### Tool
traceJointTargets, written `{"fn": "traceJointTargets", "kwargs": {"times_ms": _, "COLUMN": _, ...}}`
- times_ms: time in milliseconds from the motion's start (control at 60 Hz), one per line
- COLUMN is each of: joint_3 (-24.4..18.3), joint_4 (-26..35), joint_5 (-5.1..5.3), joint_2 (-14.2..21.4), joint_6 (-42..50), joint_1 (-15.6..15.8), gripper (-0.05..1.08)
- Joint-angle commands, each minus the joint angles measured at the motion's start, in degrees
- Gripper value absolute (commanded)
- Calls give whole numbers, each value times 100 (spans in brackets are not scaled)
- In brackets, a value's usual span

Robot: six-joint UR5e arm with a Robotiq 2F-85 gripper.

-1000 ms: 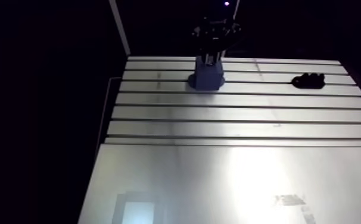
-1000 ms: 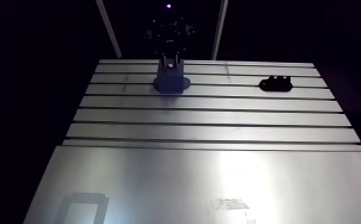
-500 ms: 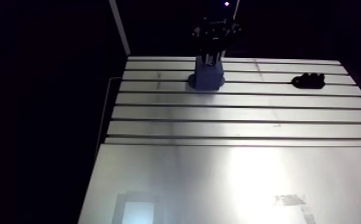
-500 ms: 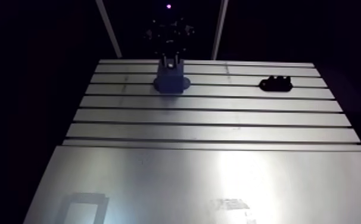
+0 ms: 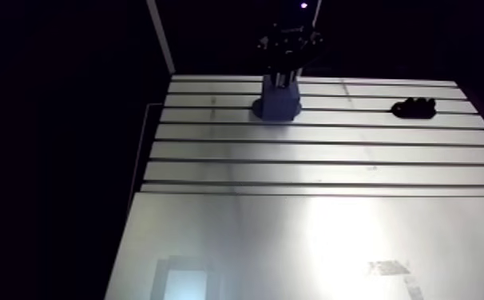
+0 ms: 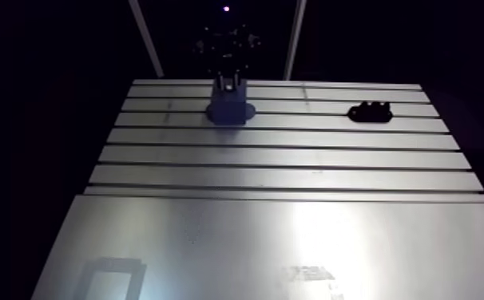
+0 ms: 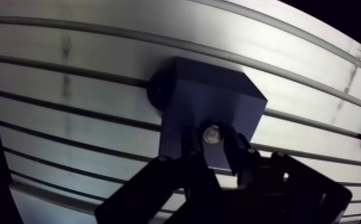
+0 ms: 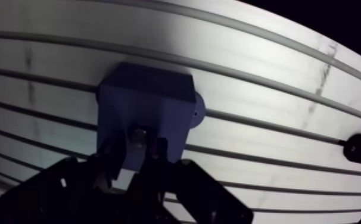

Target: Pick up the M10 bolt and insert it into the hex recess until seated.

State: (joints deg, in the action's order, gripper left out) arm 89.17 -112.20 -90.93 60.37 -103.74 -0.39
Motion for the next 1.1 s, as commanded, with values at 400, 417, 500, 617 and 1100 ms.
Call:
{"fn": "traceJointTargets", "kwargs": {"times_ms": 400, "joint_3": -2, "joint_4": 9, "joint_5": -8, "joint_2": -4, "joint_6": -2, "joint_1": 4, "gripper": 65}}
{"fn": "traceJointTargets", "kwargs": {"times_ms": 417, "joint_3": -1, "joint_4": 9, "joint_5": -8, "joint_2": -4, "joint_6": -2, "joint_1": 4, "gripper": 65}}
{"fn": "traceJointTargets", "kwargs": {"times_ms": 500, "joint_3": 0, "joint_4": 9, "joint_5": -8, "joint_2": -4, "joint_6": -3, "joint_1": 4, "gripper": 65}}
{"fn": "traceJointTargets", "kwargs": {"times_ms": 617, "joint_3": 0, "joint_4": 9, "joint_5": -8, "joint_2": -4, "joint_6": -11, "joint_1": 4, "gripper": 66}}
{"fn": "traceJointTargets", "kwargs": {"times_ms": 1100, "joint_3": 0, "joint_4": 9, "joint_5": -8, "joint_2": -22, "joint_6": -11, "joint_1": 4, "gripper": 67}}
